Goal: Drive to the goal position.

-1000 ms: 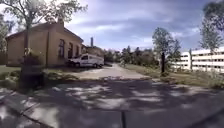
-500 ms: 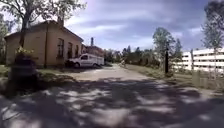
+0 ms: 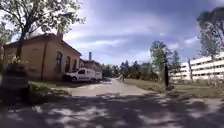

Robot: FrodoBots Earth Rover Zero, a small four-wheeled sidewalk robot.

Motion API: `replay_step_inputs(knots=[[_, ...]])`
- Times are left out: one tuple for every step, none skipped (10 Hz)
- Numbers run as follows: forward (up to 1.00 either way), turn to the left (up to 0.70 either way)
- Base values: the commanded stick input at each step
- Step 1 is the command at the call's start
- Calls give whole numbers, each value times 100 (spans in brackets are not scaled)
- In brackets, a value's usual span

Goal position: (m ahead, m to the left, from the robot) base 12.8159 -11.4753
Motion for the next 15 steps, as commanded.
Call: replay_step_inputs(knots=[[70,6],[70,6],[70,6],[70,6],[70,6],[70,6],[70,-29],[70,-29],[70,-18],[70,6],[70,6],[70,6],[70,6],[70,6],[70,6]])
